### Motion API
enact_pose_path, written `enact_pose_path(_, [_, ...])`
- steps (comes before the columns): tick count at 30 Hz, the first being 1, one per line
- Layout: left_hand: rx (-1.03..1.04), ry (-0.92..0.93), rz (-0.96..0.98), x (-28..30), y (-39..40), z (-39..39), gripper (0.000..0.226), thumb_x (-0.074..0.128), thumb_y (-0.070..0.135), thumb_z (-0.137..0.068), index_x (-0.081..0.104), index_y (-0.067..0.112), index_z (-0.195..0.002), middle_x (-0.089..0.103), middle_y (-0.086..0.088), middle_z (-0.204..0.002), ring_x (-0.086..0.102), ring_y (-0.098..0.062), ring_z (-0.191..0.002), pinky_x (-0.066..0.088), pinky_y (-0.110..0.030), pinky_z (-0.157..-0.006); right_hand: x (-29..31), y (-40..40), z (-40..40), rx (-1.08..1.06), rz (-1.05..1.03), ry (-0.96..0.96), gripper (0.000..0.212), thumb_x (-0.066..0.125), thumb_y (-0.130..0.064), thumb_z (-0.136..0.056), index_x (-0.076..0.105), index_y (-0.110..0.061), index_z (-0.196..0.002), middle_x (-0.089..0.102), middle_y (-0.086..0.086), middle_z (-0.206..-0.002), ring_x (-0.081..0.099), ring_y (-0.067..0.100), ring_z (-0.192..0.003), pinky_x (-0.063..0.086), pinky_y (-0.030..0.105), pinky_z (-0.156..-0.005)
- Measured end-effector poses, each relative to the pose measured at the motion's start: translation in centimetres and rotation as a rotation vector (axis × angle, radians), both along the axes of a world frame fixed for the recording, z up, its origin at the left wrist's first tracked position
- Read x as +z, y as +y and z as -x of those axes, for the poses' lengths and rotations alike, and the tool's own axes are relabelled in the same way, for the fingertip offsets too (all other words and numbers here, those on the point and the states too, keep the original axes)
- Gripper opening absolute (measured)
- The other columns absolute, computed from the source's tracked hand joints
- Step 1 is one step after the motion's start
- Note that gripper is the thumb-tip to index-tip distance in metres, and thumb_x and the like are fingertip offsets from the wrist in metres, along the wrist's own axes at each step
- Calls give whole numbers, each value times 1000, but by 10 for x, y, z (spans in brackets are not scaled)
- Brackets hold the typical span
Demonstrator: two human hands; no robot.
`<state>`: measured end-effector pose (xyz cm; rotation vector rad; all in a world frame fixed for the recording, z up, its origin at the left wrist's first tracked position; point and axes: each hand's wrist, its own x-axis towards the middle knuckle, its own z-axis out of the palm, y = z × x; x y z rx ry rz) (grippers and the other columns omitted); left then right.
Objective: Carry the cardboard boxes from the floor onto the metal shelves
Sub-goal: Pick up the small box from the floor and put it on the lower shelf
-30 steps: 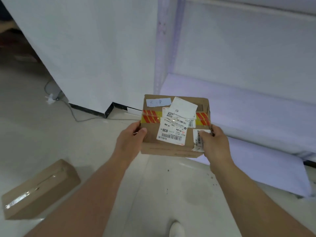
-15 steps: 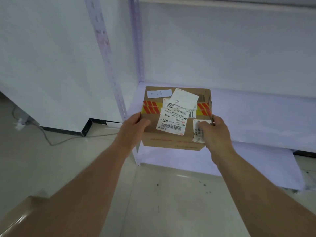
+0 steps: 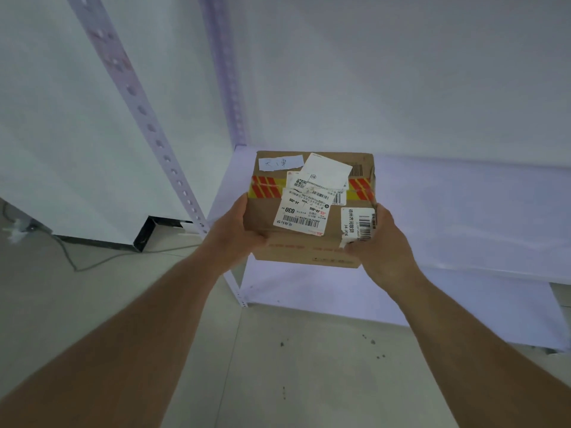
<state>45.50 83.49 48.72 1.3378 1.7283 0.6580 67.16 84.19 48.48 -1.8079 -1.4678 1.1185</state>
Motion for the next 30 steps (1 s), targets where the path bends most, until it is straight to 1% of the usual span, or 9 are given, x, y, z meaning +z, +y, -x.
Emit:
enact_pose_path(2, [-14, 78, -31, -4, 10, 1, 69, 67, 14, -73, 36, 29, -133, 60, 1, -116, 57, -23, -103, 49, -35, -83, -5, 8, -2, 4, 2, -65, 60, 65, -8, -74, 40, -21, -127, 56, -5, -104, 54, 19, -94, 44, 31, -70])
enact_pose_path(4, [-31, 155, -65, -5, 20, 3, 67, 67, 18, -75, 36, 27, -134, 59, 1, -111, 55, -23, -96, 44, -29, -70, -7, 17, -4, 20, -5, -128, 59, 66, -13, -76, 40, -20, -128, 56, -5, -103, 53, 19, -93, 46, 34, -74])
enact_pose_path(6, [-48, 225, -93, -6, 28, 4, 66, 67, 18, -77, 35, 24, -135, 56, 1, -106, 55, -24, -91, 41, -27, -63, -7, 24, -5, 31, -27, -169, 59, 66, -16, -77, 40, -20, -130, 55, -5, -104, 53, 19, -94, 48, 36, -79])
enact_pose_path(8, [-56, 261, -121, -7, 35, 3, 68, 67, 16, -78, 32, 21, -136, 52, 1, -105, 53, -24, -90, 41, -28, -67, -8, 31, -4, 35, -47, -184, 60, 66, -17, -78, 39, -19, -132, 55, -5, -104, 54, 20, -96, 50, 40, -83])
enact_pose_path(11, [-51, 294, -153, -11, 45, 2, 68, 67, 16, -78, 33, 19, -136, 51, 1, -105, 50, -23, -91, 41, -31, -74, -9, 39, -4, 37, -66, -194, 59, 66, -18, -79, 40, -19, -131, 60, 0, -114, 58, 23, -101, 51, 42, -86])
enact_pose_path(18, [-34, 306, -171, -15, 71, 5, 67, 68, 17, -76, 35, 21, -135, 53, 1, -103, 50, -23, -90, 37, -30, -73, -7, 63, -5, 44, -86, -216, 59, 67, -18, -79, 40, -15, -132, 61, 6, -121, 57, 27, -111, 49, 40, -88])
enact_pose_path(21, [-42, 304, -175, -17, 79, 6, 70, 68, 16, -76, 34, 23, -137, 56, -1, -105, 54, -23, -89, 40, -25, -64, -7, 72, -5, 57, -84, -226, 60, 66, -19, -80, 39, -16, -133, 61, 6, -122, 57, 28, -112, 49, 41, -89])
enact_pose_path(25, [-24, 294, -172, -17, 87, 6, 73, 69, 16, -75, 33, 26, -138, 58, -3, -108, 54, -24, -93, 38, -30, -73, -6, 82, -6, 70, -76, -233, 60, 65, -19, -80, 38, -14, -133, 60, 8, -123, 57, 29, -112, 49, 43, -90])
enact_pose_path(30, [-13, 275, -139, -16, 91, 4, 78, 67, 14, -75, 29, 28, -141, 57, -4, -109, 52, -22, -93, 36, -28, -73, -8, 87, -5, 71, -73, -230, 61, 66, -21, -79, 38, -16, -132, 61, 7, -123, 57, 28, -112, 49, 45, -91])
